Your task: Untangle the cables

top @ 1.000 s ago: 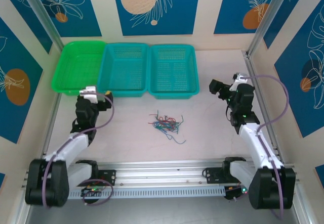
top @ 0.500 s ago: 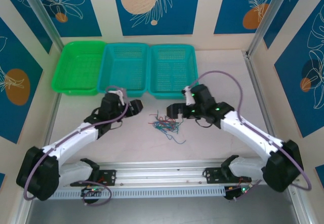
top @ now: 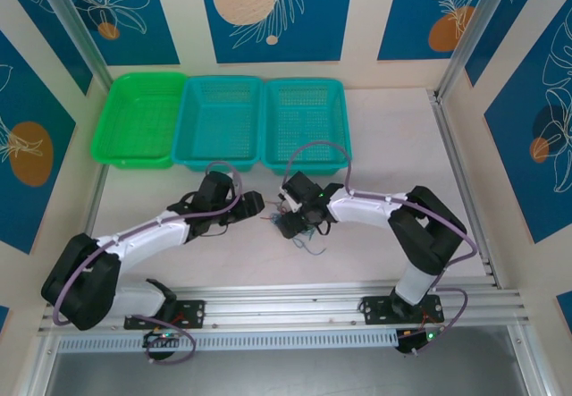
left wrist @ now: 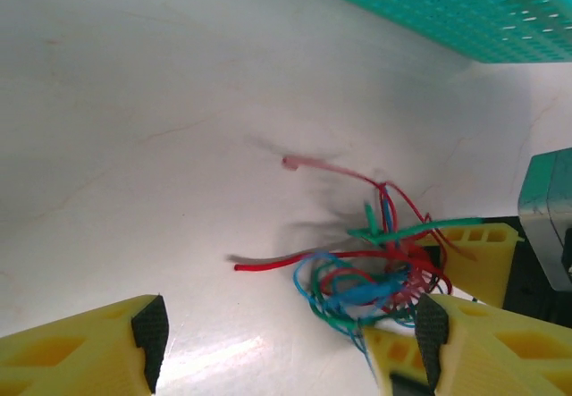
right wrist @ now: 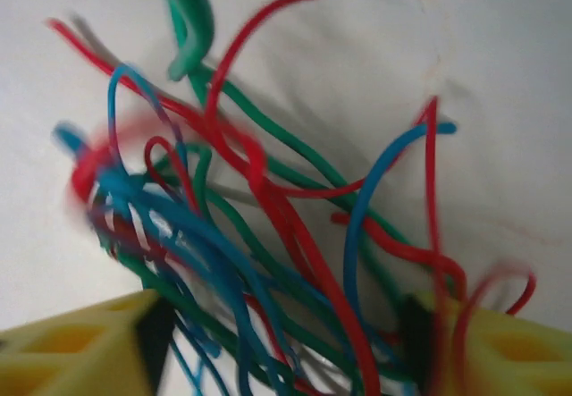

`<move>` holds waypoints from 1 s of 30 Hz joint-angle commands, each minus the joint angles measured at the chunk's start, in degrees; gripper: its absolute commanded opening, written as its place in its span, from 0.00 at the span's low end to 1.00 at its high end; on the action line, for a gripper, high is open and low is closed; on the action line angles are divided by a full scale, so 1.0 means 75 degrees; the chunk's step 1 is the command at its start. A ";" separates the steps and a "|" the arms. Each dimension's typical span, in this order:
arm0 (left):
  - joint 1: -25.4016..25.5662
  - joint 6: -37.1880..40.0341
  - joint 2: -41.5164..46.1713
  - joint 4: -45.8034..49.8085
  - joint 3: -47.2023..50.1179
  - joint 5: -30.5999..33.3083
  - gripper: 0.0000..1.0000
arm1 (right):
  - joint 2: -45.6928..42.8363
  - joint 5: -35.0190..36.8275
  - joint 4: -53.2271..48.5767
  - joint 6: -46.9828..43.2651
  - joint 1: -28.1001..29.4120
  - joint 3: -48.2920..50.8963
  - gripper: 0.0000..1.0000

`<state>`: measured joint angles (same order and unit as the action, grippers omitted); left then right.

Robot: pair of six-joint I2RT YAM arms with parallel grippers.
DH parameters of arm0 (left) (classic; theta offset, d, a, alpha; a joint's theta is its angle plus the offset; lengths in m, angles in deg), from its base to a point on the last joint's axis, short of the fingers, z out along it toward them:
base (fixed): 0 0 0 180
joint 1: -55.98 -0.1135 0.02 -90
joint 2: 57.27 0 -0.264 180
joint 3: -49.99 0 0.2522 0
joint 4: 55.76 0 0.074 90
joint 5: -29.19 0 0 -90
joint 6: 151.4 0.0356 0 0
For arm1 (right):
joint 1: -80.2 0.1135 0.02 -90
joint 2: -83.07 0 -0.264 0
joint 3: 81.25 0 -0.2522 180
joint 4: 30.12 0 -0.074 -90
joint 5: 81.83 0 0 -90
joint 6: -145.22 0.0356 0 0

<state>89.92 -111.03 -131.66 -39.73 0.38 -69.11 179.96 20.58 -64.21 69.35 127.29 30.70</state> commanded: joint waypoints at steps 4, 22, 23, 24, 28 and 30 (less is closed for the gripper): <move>-0.0116 -0.0728 -0.0212 0.0477 -0.0369 -0.0279 0.78 | -0.0481 0.0060 0.1009 -0.0946 0.0278 0.0685 0.17; -0.0607 -0.1771 0.0085 -0.0972 0.0064 -0.1282 0.82 | -0.3236 -0.1639 0.3802 -0.2593 0.0416 0.3108 0.00; -0.0618 -0.1862 0.0138 -0.1031 0.0095 -0.1379 0.81 | -0.3255 -0.1613 0.3776 -0.2487 0.0392 0.3042 0.00; -0.0610 -0.1969 0.0172 -0.1119 0.0112 -0.1481 0.80 | -0.3210 -0.1596 0.3736 -0.2377 0.0375 0.2960 0.00; -0.0614 -0.2476 0.0154 -0.1519 0.0242 -0.1857 0.77 | -0.3062 -0.1314 0.3973 -0.1953 0.0291 0.2824 0.00; -0.0610 -0.2664 0.0087 -0.1647 0.0293 -0.1983 0.76 | -0.2996 -0.1253 0.4148 -0.1756 0.0249 0.2777 0.00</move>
<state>85.76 -127.57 -131.04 -48.89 1.51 -80.56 156.96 10.96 -37.05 53.77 129.65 53.48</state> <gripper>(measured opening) 0.762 0.109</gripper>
